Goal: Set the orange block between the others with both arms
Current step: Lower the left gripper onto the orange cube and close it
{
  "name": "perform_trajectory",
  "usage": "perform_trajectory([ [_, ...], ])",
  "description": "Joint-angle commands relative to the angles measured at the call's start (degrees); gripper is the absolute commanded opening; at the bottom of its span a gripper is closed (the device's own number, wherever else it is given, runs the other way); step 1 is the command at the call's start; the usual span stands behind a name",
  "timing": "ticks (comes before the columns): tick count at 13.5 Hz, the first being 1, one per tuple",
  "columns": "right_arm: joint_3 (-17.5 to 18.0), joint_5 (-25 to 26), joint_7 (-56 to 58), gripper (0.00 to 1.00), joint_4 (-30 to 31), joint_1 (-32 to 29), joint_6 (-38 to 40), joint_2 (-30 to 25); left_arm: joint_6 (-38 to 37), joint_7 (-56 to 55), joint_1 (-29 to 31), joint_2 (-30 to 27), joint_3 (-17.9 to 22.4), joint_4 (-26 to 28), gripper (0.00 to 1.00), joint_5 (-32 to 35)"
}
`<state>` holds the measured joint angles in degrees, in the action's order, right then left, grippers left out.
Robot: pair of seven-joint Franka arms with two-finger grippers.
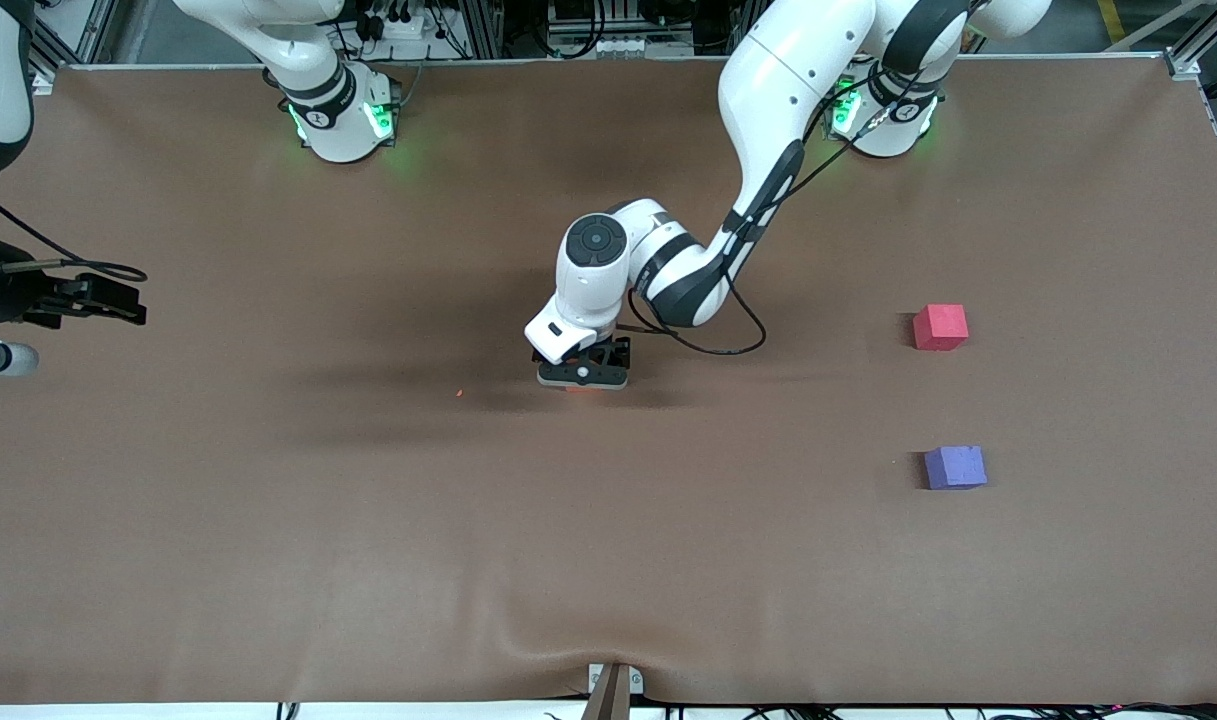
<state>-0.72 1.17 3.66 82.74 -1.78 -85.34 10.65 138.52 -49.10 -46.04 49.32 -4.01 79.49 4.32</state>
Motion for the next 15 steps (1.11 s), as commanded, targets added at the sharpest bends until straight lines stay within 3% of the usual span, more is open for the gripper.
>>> perform_trajectory([
  [1, 0.5, 0.6, -3.0, 1.0, 0.2, 0.3, 0.2, -0.9, 0.3, -4.6, -1.7, 1.7, 0.8, -1.1, 1.0, 1.7],
  [3, 0.5, 0.6, -3.0, 1.0, 0.2, 0.3, 0.2, -0.9, -0.2, -6.0, -1.7, 1.7, 0.8, -0.9, 0.53, 1.8],
  [5, 0.5, 0.5, -3.0, 1.0, 0.2, 0.0, 0.2, -0.8, -0.4, -6.2, -1.6, 1.6, 0.7, -0.4, 0.23, 1.8],
  [6, 0.5, 0.5, -2.9, 1.0, 0.2, -0.1, 0.2, -0.8, -1.1, -7.1, -1.2, 1.0, 0.7, -0.5, 0.04, 1.8],
  [10, 0.5, 0.2, -3.1, 1.0, 0.2, -0.1, 0.3, -0.7, -6.1, -9.9, 3.7, -3.3, 0.7, -0.7, 0.0, 1.2],
  [15, 0.5, 0.2, -3.0, 1.0, 0.1, -0.2, 0.1, -0.7, -21.7, -6.9, 18.9, -10.3, 0.8, 0.2, 0.0, 2.0],
])
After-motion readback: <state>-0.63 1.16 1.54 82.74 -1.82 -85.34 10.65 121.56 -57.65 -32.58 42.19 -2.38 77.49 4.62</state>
